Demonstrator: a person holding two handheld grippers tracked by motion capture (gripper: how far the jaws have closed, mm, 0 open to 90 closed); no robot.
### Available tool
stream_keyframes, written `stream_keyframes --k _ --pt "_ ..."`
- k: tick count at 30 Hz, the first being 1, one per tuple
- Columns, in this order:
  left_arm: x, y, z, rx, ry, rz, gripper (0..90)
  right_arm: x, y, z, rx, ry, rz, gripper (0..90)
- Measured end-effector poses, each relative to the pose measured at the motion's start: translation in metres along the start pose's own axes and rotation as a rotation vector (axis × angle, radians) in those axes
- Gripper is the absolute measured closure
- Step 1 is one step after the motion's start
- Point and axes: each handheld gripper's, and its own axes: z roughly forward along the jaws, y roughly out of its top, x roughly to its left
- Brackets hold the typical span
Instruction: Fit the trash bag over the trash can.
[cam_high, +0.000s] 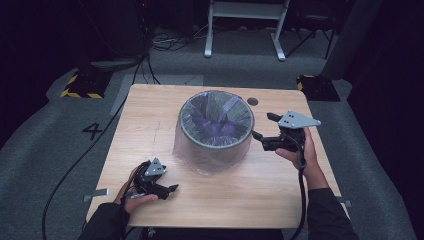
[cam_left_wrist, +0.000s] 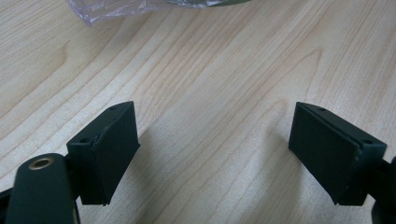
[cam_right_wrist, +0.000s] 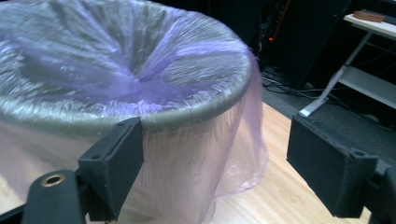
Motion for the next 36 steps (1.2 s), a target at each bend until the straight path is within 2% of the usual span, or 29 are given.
stream_keyframes --k 2,6,17,25,31,36 --pt "0.000 0.000 0.000 0.000 0.000 0.000 15.3 -0.002 0.003 0.001 0.001 -0.015 0.002 19.9" --pt "0.000 0.000 0.000 -0.001 0.000 -0.001 15.4 -0.005 0.006 0.000 -0.026 0.010 0.017 19.9" --pt "0.000 0.000 0.000 0.000 -0.001 0.000 15.3 -0.001 0.025 0.007 -0.027 0.029 -0.012 19.7" --pt "0.000 0.000 0.000 0.000 -0.001 0.001 15.2 0.001 0.038 0.025 0.007 0.057 -0.032 20.2" --pt "0.000 0.000 0.000 0.000 -0.001 0.001 15.2 0.003 0.053 0.040 0.053 0.078 -0.064 19.5" --pt "0.000 0.000 0.000 0.000 -0.001 0.002 15.2 0.004 0.058 0.048 0.067 0.085 -0.062 19.1"
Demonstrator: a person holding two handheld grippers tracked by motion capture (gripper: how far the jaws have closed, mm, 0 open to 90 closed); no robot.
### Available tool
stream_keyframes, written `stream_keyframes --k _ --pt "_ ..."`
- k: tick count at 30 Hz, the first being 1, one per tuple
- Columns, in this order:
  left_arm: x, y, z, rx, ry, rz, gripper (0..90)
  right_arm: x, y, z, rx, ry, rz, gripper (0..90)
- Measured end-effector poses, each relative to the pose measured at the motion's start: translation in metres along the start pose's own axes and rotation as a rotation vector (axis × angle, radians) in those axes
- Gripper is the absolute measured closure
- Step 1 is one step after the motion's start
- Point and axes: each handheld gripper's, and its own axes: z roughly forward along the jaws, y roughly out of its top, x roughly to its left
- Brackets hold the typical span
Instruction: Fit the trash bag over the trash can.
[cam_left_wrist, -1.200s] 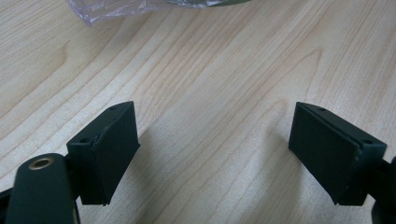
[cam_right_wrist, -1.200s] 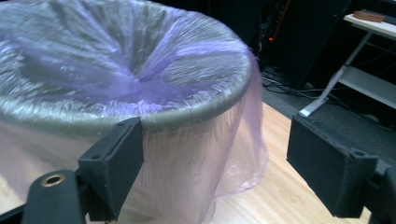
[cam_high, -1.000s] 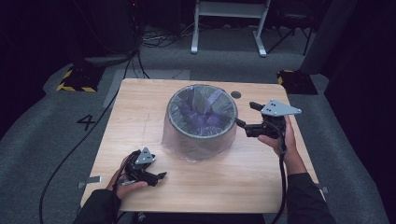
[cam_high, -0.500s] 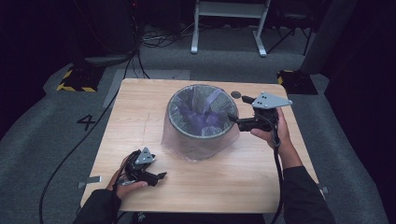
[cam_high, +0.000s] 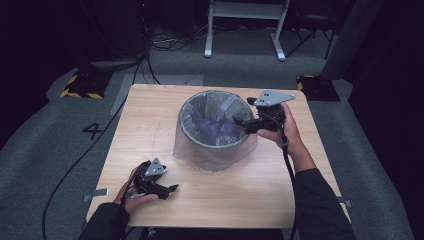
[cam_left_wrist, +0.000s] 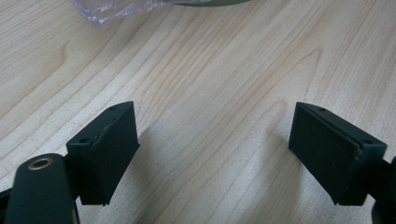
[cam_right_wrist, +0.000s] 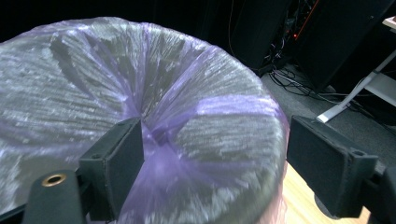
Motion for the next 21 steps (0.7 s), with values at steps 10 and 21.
stream_keyframes --k 10,21 --pt "0.000 0.000 0.000 0.001 0.000 0.001 15.3 0.000 0.012 0.015 0.004 0.022 0.014 20.4" --pt "0.000 0.000 0.000 0.000 -0.009 0.008 15.2 0.007 0.020 0.034 0.061 0.057 -0.013 20.1"
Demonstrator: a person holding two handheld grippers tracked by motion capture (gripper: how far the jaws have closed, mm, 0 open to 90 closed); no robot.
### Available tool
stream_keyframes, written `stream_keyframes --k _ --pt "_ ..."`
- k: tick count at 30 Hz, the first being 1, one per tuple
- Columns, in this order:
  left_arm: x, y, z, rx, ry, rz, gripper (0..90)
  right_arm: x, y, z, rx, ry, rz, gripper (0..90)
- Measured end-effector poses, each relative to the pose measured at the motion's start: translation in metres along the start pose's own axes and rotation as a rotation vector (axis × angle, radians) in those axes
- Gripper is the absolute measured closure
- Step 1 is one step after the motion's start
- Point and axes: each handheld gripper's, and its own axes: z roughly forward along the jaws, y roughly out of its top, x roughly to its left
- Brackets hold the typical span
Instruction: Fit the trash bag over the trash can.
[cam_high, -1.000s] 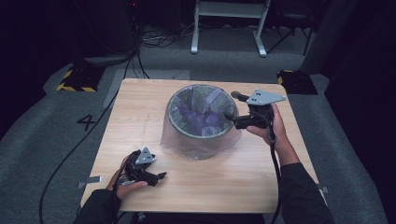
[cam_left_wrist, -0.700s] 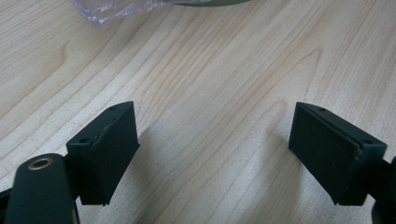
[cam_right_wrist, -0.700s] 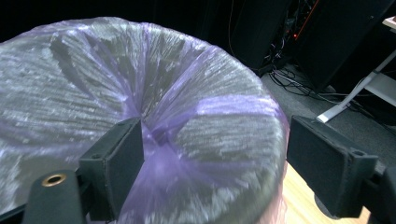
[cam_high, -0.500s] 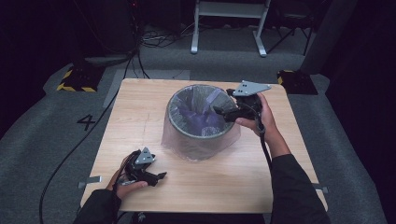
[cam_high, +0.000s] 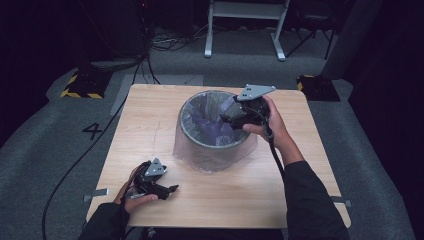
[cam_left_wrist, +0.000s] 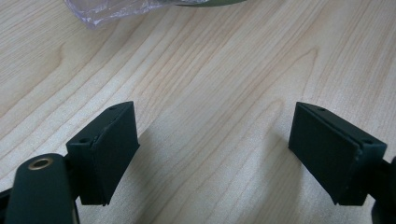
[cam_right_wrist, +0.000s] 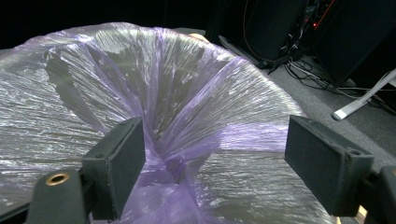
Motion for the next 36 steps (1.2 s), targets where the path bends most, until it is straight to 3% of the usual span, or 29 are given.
stream_keyframes --k 18,28,31,36 --pt "0.000 0.000 0.000 0.000 -0.001 0.000 15.2 0.000 -0.002 0.016 0.084 0.095 0.019 20.9" --pt "0.000 0.000 0.000 0.001 -0.001 0.001 15.2 -0.001 -0.004 0.021 0.136 0.103 0.013 23.0" --pt "0.000 0.000 0.000 0.001 -0.001 0.001 15.2 0.001 -0.002 0.023 0.184 0.087 -0.020 22.8" --pt "0.000 0.000 0.000 0.000 -0.001 0.001 15.2 0.002 0.001 0.025 0.237 0.087 -0.032 23.0"
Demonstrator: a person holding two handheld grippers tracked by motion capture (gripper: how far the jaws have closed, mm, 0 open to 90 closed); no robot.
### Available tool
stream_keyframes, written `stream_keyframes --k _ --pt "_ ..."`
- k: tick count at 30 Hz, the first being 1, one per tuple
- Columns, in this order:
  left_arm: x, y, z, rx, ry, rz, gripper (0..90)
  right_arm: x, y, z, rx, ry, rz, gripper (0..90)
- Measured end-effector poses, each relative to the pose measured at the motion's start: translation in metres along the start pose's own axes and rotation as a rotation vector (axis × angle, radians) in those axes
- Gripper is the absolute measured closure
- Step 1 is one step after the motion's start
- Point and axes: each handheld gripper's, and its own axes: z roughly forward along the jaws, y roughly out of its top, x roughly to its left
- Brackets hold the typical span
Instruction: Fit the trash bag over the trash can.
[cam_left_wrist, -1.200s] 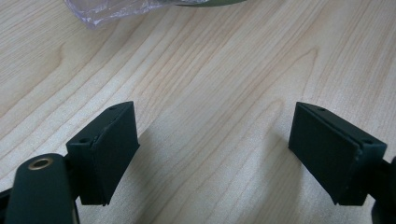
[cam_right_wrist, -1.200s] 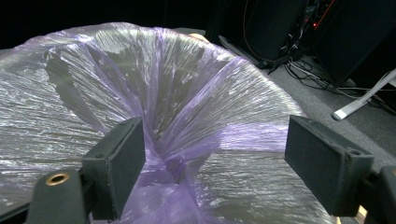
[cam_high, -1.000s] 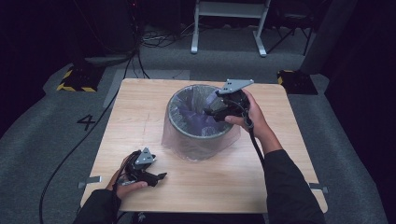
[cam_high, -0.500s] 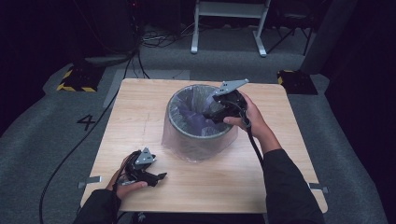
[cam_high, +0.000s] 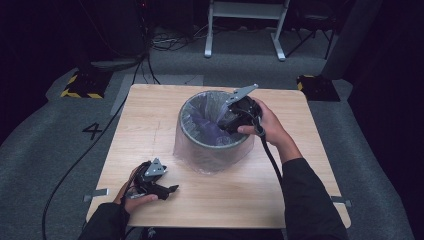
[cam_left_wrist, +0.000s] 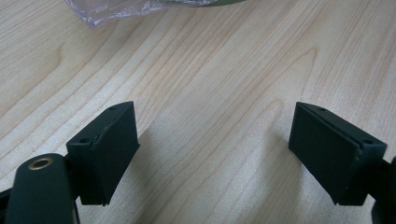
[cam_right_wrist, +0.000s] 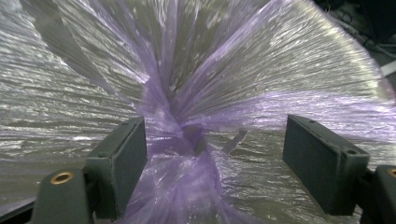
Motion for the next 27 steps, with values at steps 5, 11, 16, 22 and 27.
stream_keyframes --k 5,11,16,22,27 --pt "0.0000 0.0000 0.0000 0.000 -0.001 0.000 15.3 0.0028 0.0036 -0.0052 -0.031 -0.001 -0.018 23.5" --pt "-0.0003 0.0000 0.0000 -0.001 0.003 0.001 15.4 0.0068 0.0073 -0.0073 -0.037 0.021 -0.026 23.8" --pt "-0.0003 0.0000 0.0000 0.000 0.003 0.001 15.4 0.0060 0.0088 -0.0060 -0.021 0.068 -0.020 31.3" --pt "-0.0002 0.0002 0.0002 0.000 0.004 0.003 15.4 0.0049 0.0091 -0.0005 0.017 0.103 -0.027 35.6" --pt "-0.0002 0.0003 0.0002 0.000 0.004 0.003 15.4 0.0022 0.0096 0.0023 0.065 0.077 -0.003 34.9"
